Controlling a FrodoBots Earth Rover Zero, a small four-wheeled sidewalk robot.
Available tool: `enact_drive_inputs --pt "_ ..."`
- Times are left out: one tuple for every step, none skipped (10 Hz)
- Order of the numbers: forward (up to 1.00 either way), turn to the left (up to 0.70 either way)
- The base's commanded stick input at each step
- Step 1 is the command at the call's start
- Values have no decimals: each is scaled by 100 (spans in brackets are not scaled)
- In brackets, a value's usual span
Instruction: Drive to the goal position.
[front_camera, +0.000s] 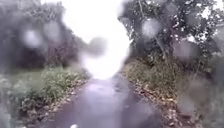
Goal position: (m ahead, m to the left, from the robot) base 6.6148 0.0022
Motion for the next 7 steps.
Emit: enact_drive_inputs --pt "85 0" --pt "85 0" --pt "85 0" --pt "85 0" --pt "85 0" --pt "85 0" --pt "85 0"
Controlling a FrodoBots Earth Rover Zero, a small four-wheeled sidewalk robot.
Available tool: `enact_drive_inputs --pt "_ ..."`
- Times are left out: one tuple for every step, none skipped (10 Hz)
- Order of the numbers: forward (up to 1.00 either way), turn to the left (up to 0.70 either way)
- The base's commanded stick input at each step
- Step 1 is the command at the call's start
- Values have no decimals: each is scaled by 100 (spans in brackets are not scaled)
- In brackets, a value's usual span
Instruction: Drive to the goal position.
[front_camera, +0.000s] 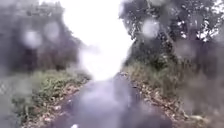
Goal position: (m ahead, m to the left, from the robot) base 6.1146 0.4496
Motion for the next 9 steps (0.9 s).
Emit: enact_drive_inputs --pt "85 34" --pt "85 34" --pt "85 34" --pt "85 4" --pt "85 1" --pt "85 0" --pt "85 0" --pt "85 0" --pt "85 0"
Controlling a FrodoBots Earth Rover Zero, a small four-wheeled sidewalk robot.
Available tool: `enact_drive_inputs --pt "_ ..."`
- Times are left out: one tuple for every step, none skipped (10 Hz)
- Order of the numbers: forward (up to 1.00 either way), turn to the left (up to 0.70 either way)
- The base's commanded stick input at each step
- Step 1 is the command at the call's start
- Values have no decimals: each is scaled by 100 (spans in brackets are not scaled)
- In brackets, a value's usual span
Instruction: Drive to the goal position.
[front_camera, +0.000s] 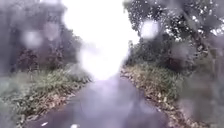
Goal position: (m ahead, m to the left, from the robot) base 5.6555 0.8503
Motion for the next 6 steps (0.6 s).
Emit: enact_drive_inputs --pt "85 0" --pt "85 0" --pt "85 0" --pt "85 0" --pt "85 0" --pt "85 0"
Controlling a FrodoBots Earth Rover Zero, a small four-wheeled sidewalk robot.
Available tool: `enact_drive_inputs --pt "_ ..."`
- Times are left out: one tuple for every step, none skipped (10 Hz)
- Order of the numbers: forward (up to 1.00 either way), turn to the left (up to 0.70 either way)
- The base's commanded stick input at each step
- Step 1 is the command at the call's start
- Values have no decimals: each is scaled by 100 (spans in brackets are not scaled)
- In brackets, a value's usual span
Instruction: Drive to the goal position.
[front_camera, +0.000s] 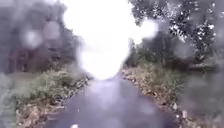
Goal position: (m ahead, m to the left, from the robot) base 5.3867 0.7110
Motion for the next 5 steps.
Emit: enact_drive_inputs --pt "85 0" --pt "85 0" --pt "85 0" --pt "85 0" --pt "85 0"
